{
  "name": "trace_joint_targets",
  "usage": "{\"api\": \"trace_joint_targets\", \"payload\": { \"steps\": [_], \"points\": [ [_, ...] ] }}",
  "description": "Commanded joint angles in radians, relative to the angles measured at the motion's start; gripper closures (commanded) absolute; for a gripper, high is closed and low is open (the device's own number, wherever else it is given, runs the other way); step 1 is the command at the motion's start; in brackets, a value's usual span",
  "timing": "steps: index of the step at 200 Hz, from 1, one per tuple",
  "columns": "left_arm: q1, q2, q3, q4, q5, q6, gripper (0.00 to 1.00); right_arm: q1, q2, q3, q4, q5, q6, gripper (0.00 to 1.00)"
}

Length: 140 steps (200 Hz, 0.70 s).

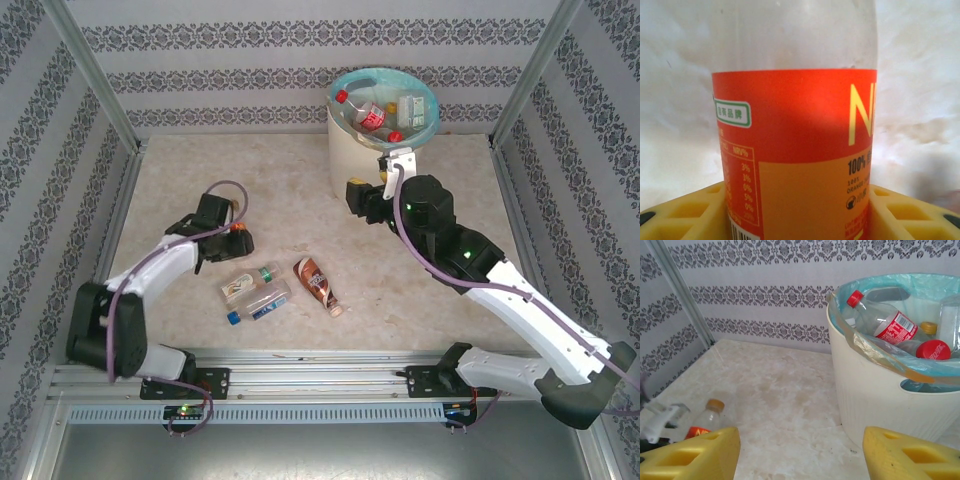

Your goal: Put the plastic bottles in the bin

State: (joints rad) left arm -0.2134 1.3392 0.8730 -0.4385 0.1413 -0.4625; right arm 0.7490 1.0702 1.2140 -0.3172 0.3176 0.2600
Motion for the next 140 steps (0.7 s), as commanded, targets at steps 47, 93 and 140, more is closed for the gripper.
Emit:
{"api": "trace_joint_targets", "payload": {
  "steps": [47,93,140],
  "points": [
    [-0.072,-0.511,-0.016,0.239,0.086,0.276,0.67,0.01,-0.067,-0.049,0.199,-0.242,0.02,0.33],
    [-0.149,-0.64,0.016,0.243,0.24,0.393,0.74,0.011,-0.052,-0.077,0.366,-0.494,0.034,0.31],
    [-0.262,-0.639,0.089,0.202,0.386,0.466,0.82,0.042,-0.001,-0.033,0.428,-0.648,0.041,0.29]
  ]
}}
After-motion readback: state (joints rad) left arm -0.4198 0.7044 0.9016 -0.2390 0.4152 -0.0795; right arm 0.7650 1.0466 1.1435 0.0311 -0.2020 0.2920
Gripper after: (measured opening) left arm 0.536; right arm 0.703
